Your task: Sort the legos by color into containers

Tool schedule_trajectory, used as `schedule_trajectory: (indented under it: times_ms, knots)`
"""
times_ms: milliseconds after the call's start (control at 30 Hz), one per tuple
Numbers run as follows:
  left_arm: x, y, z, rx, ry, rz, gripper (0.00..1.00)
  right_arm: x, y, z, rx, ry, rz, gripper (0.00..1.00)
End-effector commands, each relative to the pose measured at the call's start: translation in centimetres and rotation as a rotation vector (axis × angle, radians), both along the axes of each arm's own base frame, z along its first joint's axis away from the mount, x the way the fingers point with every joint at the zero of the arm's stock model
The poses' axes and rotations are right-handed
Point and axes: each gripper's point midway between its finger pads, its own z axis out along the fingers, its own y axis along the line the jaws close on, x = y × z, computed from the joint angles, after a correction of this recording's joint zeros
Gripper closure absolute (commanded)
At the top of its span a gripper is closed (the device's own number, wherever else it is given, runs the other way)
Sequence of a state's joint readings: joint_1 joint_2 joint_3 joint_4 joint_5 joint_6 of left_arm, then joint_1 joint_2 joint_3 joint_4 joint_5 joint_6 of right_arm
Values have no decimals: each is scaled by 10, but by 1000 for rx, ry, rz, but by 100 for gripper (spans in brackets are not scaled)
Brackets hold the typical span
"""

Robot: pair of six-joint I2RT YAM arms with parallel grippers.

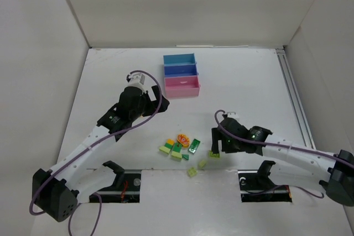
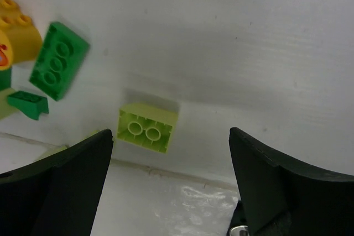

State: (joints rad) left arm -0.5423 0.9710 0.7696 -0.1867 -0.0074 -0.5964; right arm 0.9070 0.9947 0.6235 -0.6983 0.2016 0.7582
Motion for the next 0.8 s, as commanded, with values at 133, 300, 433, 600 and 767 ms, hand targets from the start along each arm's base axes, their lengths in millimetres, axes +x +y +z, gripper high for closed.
schedule_trajectory:
  times_ms: [133, 300, 433, 600, 767]
  knots:
    - [0, -5, 2, -25, -7, -7, 0, -19, 20, -8, 27, 64, -5, 9]
    - [-4, -2, -2, -30, 4, -2, 0, -23, 23, -29, -33, 114, -14, 9]
    - [-5, 0, -1, -33, 5, 11, 0, -16, 32, -30, -20, 95, -32, 19]
    - [-5, 0, -1, -33, 5, 11, 0, -15, 40, -32, -7, 87, -22, 31]
    - [-5, 0, -1, -33, 5, 11, 0, -12, 43, -32, 8, 74, -13, 49]
